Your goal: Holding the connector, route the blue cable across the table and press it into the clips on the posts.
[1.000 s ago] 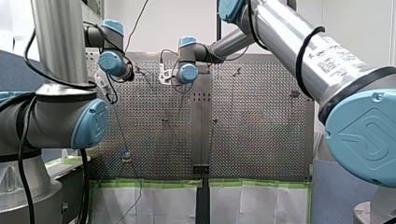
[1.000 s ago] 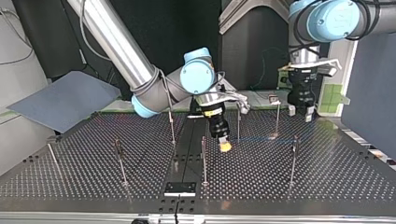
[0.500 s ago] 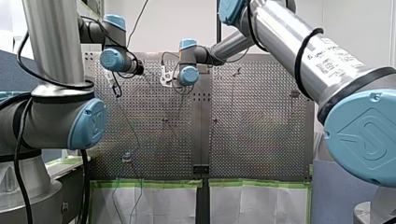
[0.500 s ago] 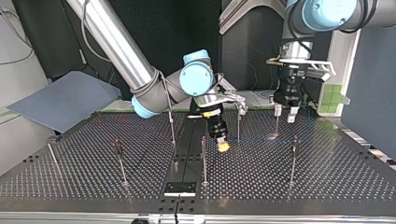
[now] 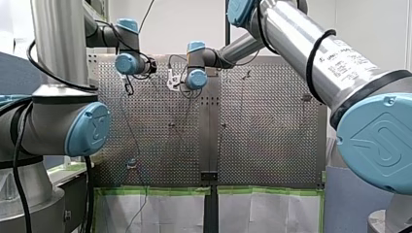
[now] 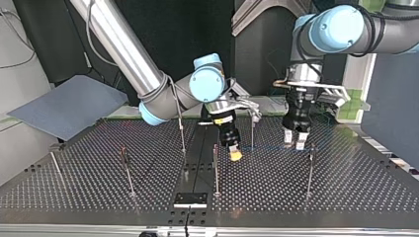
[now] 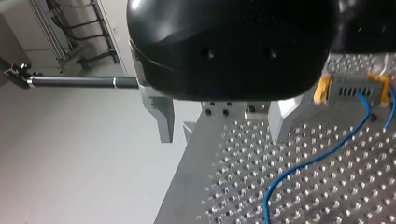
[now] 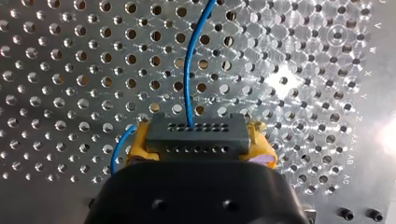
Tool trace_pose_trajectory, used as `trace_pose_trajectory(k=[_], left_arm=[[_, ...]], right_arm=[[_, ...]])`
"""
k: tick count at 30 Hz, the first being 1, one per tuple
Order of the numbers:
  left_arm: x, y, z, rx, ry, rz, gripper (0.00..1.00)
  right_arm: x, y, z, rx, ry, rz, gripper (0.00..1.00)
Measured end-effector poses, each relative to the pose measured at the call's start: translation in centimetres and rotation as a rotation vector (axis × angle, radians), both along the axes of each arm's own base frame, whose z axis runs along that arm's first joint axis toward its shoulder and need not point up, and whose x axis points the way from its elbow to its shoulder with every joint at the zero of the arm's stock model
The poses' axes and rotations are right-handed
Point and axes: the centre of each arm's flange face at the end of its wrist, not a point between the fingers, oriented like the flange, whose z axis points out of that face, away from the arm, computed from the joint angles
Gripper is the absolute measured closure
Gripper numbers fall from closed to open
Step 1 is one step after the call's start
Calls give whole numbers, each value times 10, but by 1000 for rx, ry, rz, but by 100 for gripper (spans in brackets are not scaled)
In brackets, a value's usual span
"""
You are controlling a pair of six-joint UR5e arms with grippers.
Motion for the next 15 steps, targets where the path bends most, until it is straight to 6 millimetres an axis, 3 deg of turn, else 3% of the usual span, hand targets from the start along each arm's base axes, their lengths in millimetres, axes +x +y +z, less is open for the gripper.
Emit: trace_pose_trajectory(k=[5,15], left_arm=[[15,0,-1,1,7,17,0],[36,-1,-34,30,68,36,0]], right_arm=[[-1,-2,0,0,0,-3,100],[-2,-3,0,0,0,-4,100]])
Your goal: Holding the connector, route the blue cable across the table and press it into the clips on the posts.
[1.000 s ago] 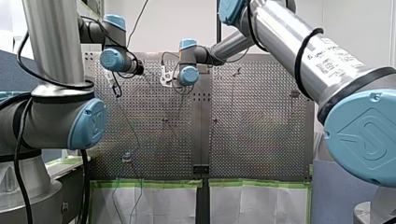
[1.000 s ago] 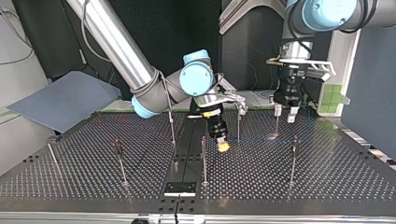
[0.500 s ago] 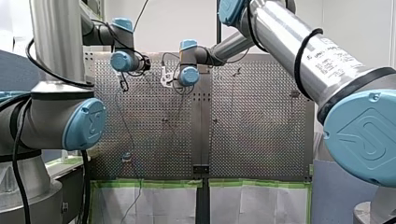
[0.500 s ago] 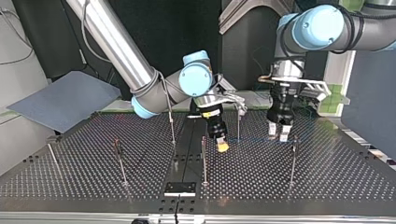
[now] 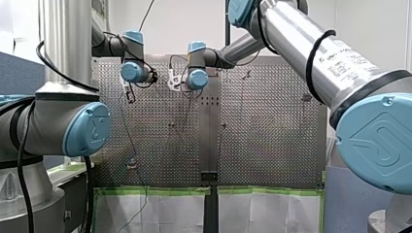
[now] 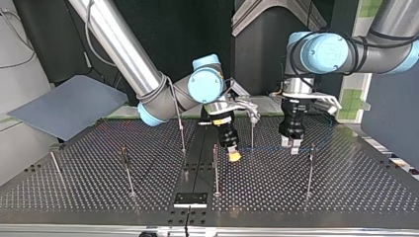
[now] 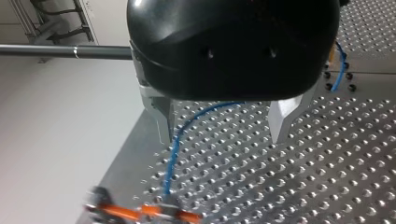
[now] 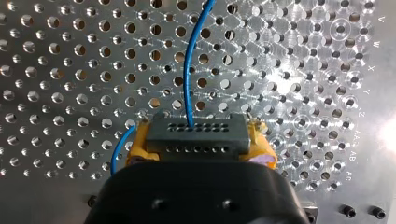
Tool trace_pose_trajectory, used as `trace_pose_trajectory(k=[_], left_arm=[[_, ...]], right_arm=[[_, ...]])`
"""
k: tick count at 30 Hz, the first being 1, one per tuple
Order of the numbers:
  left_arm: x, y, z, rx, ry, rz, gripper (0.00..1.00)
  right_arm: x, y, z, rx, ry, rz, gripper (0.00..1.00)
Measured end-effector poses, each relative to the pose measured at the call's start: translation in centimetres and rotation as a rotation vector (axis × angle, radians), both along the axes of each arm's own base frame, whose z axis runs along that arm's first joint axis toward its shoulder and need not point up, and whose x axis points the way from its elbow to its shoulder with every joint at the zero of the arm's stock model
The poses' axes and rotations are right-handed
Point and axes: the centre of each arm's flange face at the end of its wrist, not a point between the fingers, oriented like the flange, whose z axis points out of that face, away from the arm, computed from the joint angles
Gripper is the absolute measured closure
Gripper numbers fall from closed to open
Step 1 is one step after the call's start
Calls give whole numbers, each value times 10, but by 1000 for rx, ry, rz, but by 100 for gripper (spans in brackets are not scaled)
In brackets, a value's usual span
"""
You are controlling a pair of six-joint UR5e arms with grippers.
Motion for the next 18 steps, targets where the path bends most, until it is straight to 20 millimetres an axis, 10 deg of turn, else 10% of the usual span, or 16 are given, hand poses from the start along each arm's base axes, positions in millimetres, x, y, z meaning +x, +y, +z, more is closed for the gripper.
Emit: trace_pose_trajectory(k=[18], left_arm=[[43,-3,-11,16,0,25,0]], right_arm=[[0,0,-1,1,1,3,100]])
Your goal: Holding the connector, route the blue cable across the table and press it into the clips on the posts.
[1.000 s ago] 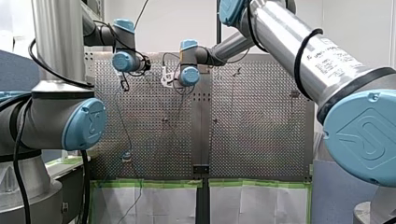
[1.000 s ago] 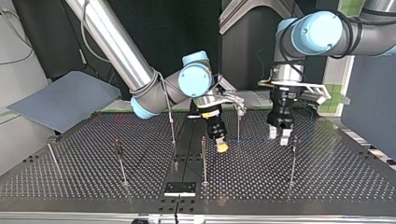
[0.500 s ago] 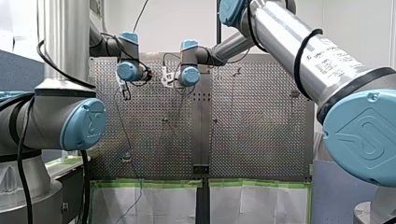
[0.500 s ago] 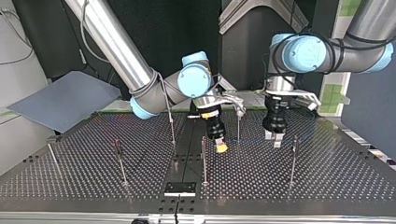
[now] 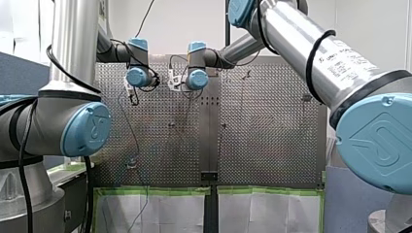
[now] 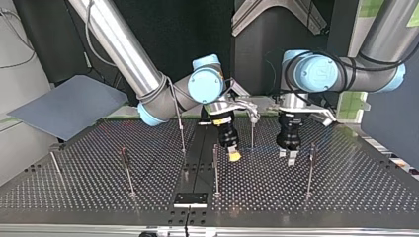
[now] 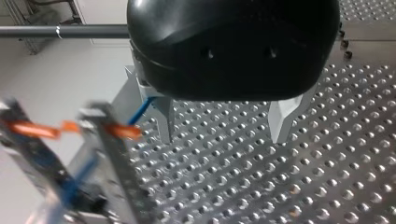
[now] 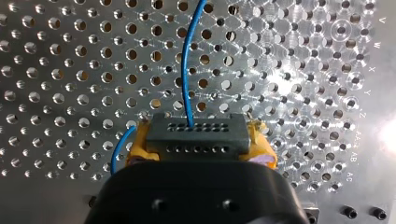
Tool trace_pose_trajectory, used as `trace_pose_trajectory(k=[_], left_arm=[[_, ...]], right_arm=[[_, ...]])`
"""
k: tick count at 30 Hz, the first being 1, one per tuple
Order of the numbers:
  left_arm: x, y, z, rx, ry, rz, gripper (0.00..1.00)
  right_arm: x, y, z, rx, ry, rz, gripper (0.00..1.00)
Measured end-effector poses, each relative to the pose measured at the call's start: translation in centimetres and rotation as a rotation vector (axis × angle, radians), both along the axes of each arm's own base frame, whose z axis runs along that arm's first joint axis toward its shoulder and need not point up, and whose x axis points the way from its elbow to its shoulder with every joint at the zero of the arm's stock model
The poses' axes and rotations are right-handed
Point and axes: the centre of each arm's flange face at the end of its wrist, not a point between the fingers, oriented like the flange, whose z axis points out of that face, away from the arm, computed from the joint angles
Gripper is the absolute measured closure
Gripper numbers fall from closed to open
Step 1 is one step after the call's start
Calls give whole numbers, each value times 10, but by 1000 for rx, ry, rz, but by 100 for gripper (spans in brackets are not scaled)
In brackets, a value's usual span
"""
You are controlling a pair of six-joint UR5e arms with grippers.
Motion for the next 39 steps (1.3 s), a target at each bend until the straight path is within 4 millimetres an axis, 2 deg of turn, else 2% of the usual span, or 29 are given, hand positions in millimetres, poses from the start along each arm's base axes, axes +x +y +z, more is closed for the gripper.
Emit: trace_pose_trajectory(k=[2,4,5,6,7,8,10,11,13,22,30,39], left_arm=[[5,0,-6,1,13,3,0],[9,-1,-14,2,29,4,7],[10,-1,-16,2,34,4,7],[11,-1,-18,2,38,4,24],[11,-1,-20,3,44,5,35],[12,0,-21,3,48,6,35],[11,-1,-23,3,54,9,75],[11,-1,-23,3,56,11,75],[10,0,-24,3,62,20,100],[6,-1,-27,3,89,50,100],[-8,-2,-41,14,142,82,100],[-30,-4,-43,-13,106,73,100]], right_arm=[[0,0,0,0,0,0,100],[0,0,0,1,1,0,100],[0,0,0,1,1,0,100],[0,0,0,1,1,1,100],[0,0,-1,1,2,0,100],[0,0,-1,2,2,1,100],[0,0,-1,2,2,1,100],[0,0,-1,2,2,1,100],[0,0,-1,2,2,0,100],[-2,-1,-2,10,3,-6,100],[-4,1,-7,32,21,-9,100],[-11,6,-34,72,61,-12,100]])
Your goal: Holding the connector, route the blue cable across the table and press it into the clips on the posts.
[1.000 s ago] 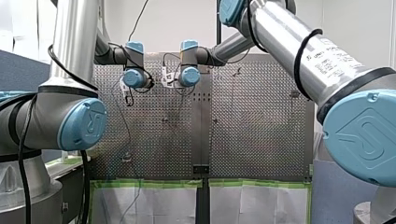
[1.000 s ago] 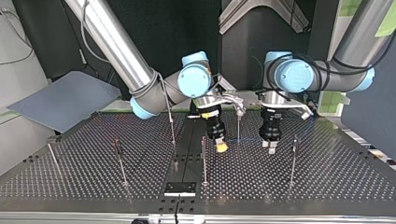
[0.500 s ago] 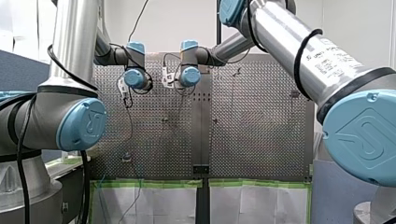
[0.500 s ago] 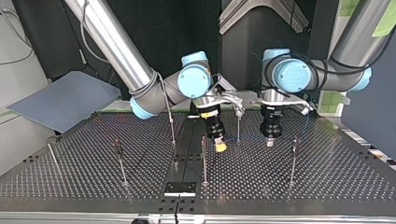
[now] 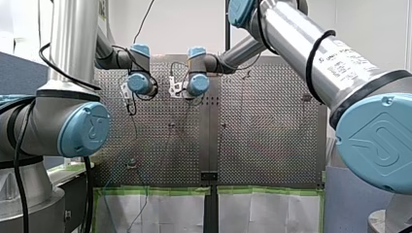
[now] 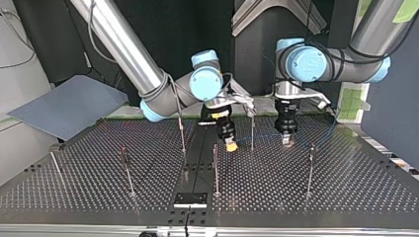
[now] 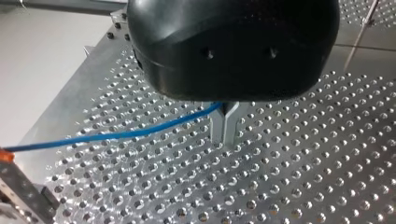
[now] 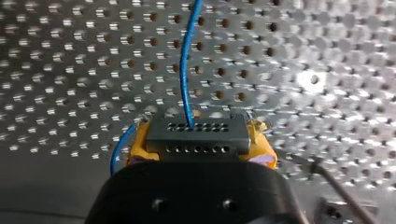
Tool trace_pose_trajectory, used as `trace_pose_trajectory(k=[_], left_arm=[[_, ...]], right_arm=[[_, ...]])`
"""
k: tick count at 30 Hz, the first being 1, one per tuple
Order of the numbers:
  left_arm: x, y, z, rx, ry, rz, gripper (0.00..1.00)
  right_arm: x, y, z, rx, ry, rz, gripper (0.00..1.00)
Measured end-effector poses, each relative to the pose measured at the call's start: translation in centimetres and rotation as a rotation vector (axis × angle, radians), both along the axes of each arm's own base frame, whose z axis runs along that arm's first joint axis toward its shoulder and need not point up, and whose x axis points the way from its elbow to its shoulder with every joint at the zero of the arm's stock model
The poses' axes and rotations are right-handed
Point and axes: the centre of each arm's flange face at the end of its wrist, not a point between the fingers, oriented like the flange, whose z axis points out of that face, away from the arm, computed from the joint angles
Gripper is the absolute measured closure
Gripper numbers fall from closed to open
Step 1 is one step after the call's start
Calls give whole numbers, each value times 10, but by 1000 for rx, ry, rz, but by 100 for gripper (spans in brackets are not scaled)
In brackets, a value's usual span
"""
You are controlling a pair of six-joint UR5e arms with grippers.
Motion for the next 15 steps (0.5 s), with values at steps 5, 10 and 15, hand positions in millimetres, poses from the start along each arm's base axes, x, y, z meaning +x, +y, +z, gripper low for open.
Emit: trace_pose_trajectory(k=[5,10,15], left_arm=[[-9,0,-13,-10,-5,-7,100],[-16,1,-31,-22,0,-7,100],[-21,1,-58,-17,29,-3,100]], right_arm=[[-5,4,-16,24,24,-1,100],[-9,8,-32,46,49,-1,100],[-13,11,-44,64,67,-2,100]])
